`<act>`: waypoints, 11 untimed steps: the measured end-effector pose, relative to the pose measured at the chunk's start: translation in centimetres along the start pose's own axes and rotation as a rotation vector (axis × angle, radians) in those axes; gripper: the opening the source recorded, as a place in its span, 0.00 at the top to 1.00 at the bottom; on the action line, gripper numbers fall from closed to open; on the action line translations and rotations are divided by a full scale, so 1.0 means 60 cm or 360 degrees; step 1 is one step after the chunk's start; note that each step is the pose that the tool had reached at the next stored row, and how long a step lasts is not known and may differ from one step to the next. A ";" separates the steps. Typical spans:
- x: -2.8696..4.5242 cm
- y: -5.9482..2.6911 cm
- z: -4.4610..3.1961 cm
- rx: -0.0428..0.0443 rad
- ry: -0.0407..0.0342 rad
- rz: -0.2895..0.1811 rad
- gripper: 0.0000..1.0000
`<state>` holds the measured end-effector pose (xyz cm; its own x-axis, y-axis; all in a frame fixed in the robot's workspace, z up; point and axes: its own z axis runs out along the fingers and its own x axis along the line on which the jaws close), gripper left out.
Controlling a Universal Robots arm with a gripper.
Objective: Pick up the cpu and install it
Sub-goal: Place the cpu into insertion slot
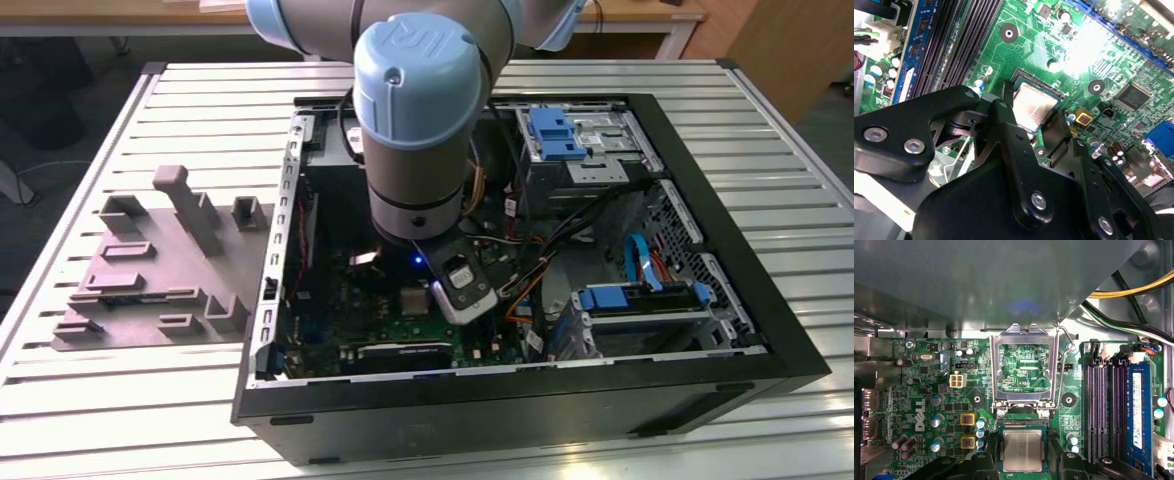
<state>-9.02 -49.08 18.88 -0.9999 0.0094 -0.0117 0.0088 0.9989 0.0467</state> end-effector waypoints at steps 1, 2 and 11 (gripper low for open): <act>0.000 0.000 -0.001 0.0000 -0.0001 0.0000 0.53; 0.000 0.000 -0.002 0.0001 -0.0002 0.0000 0.53; 0.004 0.000 -0.001 0.0000 -0.0005 0.0000 0.53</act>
<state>-9.28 -49.09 18.95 -0.9998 0.0094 -0.0151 0.0087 0.9989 0.0469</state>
